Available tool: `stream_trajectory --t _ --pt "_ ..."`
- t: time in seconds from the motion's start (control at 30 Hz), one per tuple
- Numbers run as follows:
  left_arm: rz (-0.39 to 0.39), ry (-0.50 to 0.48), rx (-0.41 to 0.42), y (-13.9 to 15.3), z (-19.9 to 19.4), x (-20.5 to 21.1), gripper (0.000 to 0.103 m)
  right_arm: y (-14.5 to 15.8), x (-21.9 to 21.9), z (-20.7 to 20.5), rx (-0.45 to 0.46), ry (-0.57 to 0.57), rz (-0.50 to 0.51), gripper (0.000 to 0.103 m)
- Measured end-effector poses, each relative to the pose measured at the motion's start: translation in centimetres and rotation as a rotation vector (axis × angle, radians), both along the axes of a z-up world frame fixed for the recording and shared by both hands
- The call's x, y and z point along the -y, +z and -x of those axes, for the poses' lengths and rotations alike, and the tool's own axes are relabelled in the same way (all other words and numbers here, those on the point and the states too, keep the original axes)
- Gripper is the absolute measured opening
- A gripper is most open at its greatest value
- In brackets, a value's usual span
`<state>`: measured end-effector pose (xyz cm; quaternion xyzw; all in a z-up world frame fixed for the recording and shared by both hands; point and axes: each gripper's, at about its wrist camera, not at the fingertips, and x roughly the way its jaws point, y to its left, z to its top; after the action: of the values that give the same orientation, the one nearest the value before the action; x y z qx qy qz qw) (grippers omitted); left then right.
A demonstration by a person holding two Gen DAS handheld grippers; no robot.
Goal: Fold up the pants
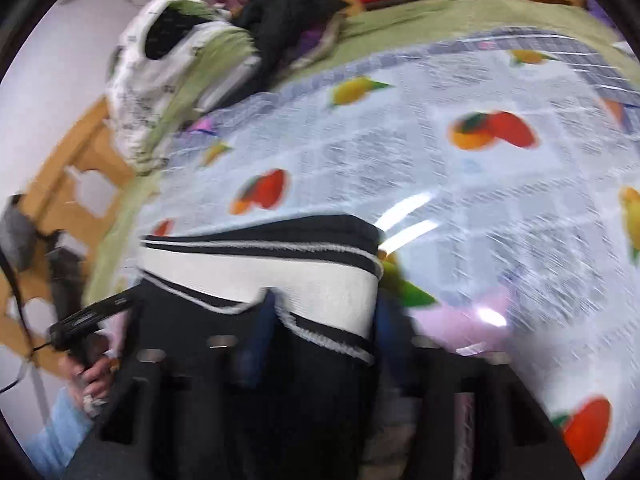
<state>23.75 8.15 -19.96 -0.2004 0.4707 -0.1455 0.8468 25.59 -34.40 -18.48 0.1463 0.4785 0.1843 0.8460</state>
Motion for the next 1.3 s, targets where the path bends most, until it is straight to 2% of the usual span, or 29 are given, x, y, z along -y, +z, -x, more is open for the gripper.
stream_trajectory --t 0.1,0.17,0.27,0.33,0.37,0.43,0.5,0.57,0.63,0.7,0.77,0.83,0.87,0.9,0.97,1.1,1.17,1.23,1.3 --pt "0.021 0.004 0.029 0.9 -0.7 -0.5 0.019 0.3 -1.9 -1.4 0.049 0.016 0.054 0.031" --pt "0.05 0.033 0.028 1.7 -1.7 -1.5 0.017 0.6 -2.7 -2.8 0.059 0.024 0.053 0.027" --pt "-0.016 0.042 0.052 2.5 -3.8 -1.8 0.017 1.1 -3.6 -5.6 0.07 0.023 0.018 0.025" --pt "-0.05 0.058 0.052 2.4 -5.0 -2.0 0.021 1.1 -4.6 -7.2 0.089 0.021 0.034 0.025" --pt "-0.07 0.061 0.048 2.3 -5.4 -1.9 0.024 0.9 -5.2 -8.0 0.107 0.024 0.069 0.028" --pt "-0.144 0.063 0.039 2.2 -5.7 -1.8 0.045 0.5 -5.7 -8.6 0.112 0.026 0.12 0.036" --pt "-0.247 0.089 0.08 3.3 -4.9 -1.7 0.045 1.3 -5.6 -8.5 0.124 0.028 0.156 0.038" --pt "-0.318 0.092 0.138 4.7 -4.2 -1.5 0.047 3.0 -5.6 -7.9 0.176 0.016 0.202 0.036" --pt "-0.344 0.086 0.169 5.5 -4.7 -0.8 0.047 4.8 -5.9 -7.2 0.245 0.002 0.206 0.036" --pt "-0.349 0.059 0.189 5.9 -6.1 0.5 0.047 5.2 -7.1 -7.5 0.267 0.0 0.2 0.035" --pt "-0.344 0.036 0.187 5.2 -7.8 1.6 0.047 3.5 -9.2 -8.6 0.257 0.031 0.286 0.027" --pt "-0.395 0.037 0.148 3.5 -9.1 2.2 0.047 0.6 -10.5 -10.2 0.192 0.044 0.402 0.022" --pt "-0.392 0.04 0.122 2.6 -9.4 2.1 0.048 -0.2 -10.4 -10.7 0.169 0.05 0.406 0.021" --pt "-0.388 0.042 0.127 2.6 -9.0 2.0 0.048 0.2 -9.4 -11.2 0.153 0.039 0.342 0.02" --pt "-0.366 0.011 0.113 3.4 -7.5 1.7 0.048 0.8 -8.3 -10.8 0.135 0.01 0.313 0.016" --pt "-0.246 -0.055 0.011 3.1 -2.6 1.1 0.051 2.6 -8.7 -5.1 0.196 0.041 0.375 0.02" --pt "-0.261 -0.083 -0.022 2.3 0.6 1.4 0.051 2.7 -8.9 -2.5 0.193 0.059 0.393 0.026" --pt "-0.297 -0.097 -0.001 2.0 4.4 1.6 0.051 2.0 -8.9 0.6 0.157 0.063 0.413 0.026" --pt "-0.314 -0.113 0.032 2.2 8.4 1.7 0.051 1.8 -8.7 4.1 0.183 0.068 0.453 0.025"
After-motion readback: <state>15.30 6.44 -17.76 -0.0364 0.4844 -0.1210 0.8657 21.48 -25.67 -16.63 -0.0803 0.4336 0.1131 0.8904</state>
